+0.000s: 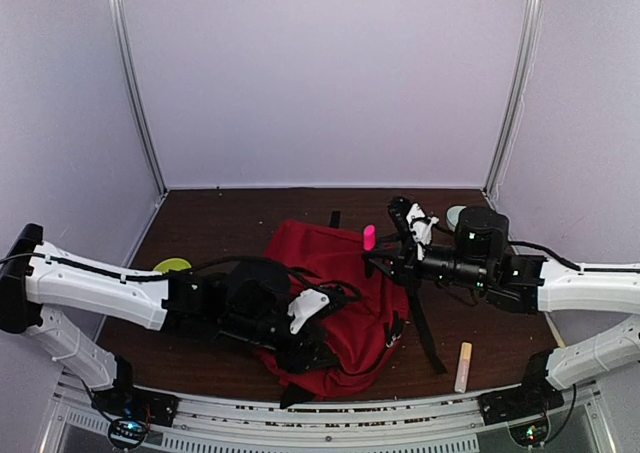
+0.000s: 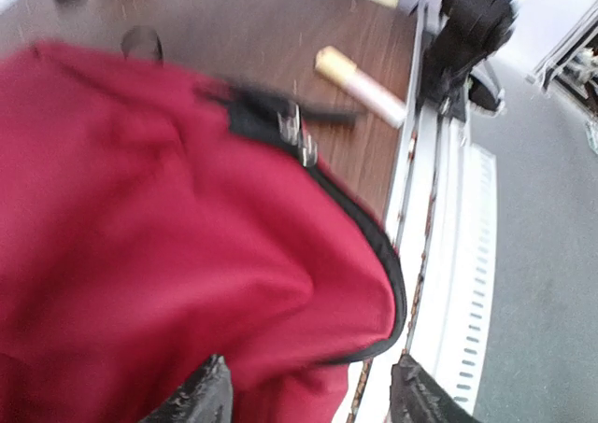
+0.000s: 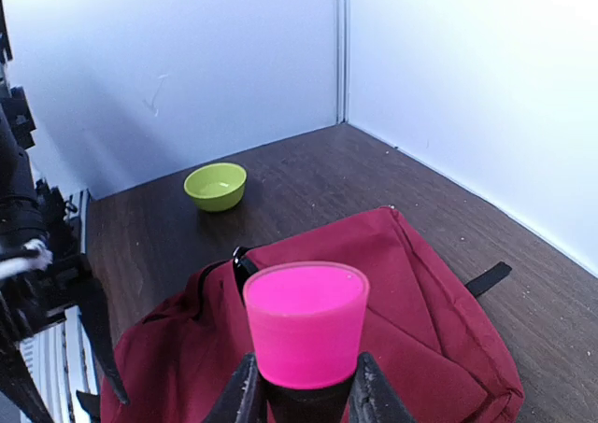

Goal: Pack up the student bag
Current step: Pick up the pen from the corner of the board, then grab the student bag from the lower front pocket.

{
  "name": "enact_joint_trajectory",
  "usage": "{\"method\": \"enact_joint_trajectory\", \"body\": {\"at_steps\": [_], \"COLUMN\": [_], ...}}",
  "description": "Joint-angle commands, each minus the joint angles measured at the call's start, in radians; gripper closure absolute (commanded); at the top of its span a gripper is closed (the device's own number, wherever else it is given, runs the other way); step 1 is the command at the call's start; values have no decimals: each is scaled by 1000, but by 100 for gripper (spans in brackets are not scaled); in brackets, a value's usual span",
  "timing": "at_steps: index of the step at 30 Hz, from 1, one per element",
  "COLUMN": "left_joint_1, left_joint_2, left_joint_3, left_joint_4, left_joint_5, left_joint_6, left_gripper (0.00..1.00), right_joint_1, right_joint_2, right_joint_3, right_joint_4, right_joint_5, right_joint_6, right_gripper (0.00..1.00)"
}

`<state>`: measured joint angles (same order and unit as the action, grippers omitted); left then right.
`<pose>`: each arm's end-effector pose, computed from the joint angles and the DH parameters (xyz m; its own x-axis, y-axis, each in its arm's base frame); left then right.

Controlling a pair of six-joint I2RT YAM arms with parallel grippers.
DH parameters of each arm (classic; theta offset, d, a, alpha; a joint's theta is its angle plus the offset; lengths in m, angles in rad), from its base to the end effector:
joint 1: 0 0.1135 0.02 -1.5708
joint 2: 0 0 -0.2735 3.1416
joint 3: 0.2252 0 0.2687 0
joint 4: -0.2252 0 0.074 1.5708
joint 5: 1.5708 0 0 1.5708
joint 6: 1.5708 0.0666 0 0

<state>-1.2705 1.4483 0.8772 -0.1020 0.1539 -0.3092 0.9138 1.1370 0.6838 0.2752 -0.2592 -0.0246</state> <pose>0.0934 -0.3361 0.2067 -0.4737 0.5132 -0.7157 0.8769 0.3506 -0.3290 0.1715 0.2503 0.2764 -0.0855 -0.1498 -0.9850 -0.9218 0.3870 0.0212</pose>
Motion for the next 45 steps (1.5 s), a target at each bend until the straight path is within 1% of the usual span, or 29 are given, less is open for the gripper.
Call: {"method": "enact_joint_trajectory", "body": {"at_steps": [1, 4, 6, 7, 9, 11, 13, 14, 15, 18, 19, 20, 21, 22, 23, 24, 25, 26, 27, 29, 32, 33, 34, 36, 39, 40, 43, 45], "left_joint_1": [62, 192, 283, 305, 311, 312, 312, 312, 312, 312, 312, 312, 312, 312, 312, 312, 312, 312, 312, 312, 312, 312, 312, 317, 342, 350, 364, 364], "left_joint_2": [-125, -152, -129, -99, -48, -3, 44, 65, 76, 56, 48, 50, 57, 72, 84, 95, 101, 102, 100, 96, 70, 58, 46, 28, 51, 75, 149, 180], "left_joint_3": [78, 151, 219, 260, 335, 375, 394, 397, 390, 310, 282, 263, 253, 252, 254, 257, 257, 257, 257, 273, 292, 293, 292, 285, 309, 331, 404, 414], "left_joint_4": [-46, -153, -259, -311, -395, -408, -396, -395, -390, -339, -313, -288, -266, -243, -221, -195, -170, -149, -141, -173, -258, -265, -250, -189, -146, -166, -273, -283], "left_joint_5": [17, 18, -62, -119, -205, -277, -361, -366, -339, -172, -153, -170, -225, -291, -360, -411, -437, -438, -417, -317, -35, 41, 78, 79, -17, -48, -64, -95], "left_joint_6": [151, 153, 190, 246, 413, 545, 663, 715, 779, 888, 909, 915, 921, 925, 927, 930, 930, 929, 928, 926, 940, 940, 919, 866, 826, 821, 823, 830], "left_gripper": [36, 34, 34, 34, 33, 33, 34, 35, 34, 30, 29, 28, 29, 31, 37, 45, 51, 54, 54, 51, 43, 42, 42, 42, 45, 44, 42, 41], "right_joint_1": [-42, -56, -59, -62, -68, -71, -76, -79, -82, -88, -90, -91, -92, -94, -94, -95, -94, -95, -94, -93, -93, -95, -96, -96, -96, -97, -97, -97], "right_joint_2": [11, 18, 25, 30, 44, 54, 56, 55, 51, 35, 32, 29, 29, 29, 30, 30, 30, 31, 29, 24, 11, 5, 0, -8, -20, -24, -39, -49], "right_joint_3": [14, 13, 4, 0, 2, 5, 3, 0, -3, -17, -22, -26, -30, -33, -35, -40, -46, -50, -55, -61, -73, -76, -79, -83, -91, -94, -103, -112], "right_joint_4": [121, 122, 135, 144, 156, 163, 167, 167, 165, 154, 152, 150, 149, 148, 150, 157, 164, 171, 173, 167, 160, 160, 159, 159, 166, 167, 164, 164], "right_joint_5": [30, 17, 5, -5, -25, -32, -31, -31, -31, -31, -33, -34, -38, -44, -51, -59, -67, -73, -80, -90, -91, -88, -88, -90, -99, -100, -104, -106], "right_joint_6": [132, 142, 149, 153, 162, 170, 172, 172, 173, 171, 168, 165, 162, 162, 161, 163, 167, 172, 178, 177, 168, 167, 166, 166, 168, 168, 165, 161], "right_gripper": [100, 100, 100, 100, 100, 100, 100, 100, 100, 100, 100, 100, 100, 100, 100, 100, 100, 100, 100, 100, 100, 100, 100, 100, 100, 100, 100, 100]}}
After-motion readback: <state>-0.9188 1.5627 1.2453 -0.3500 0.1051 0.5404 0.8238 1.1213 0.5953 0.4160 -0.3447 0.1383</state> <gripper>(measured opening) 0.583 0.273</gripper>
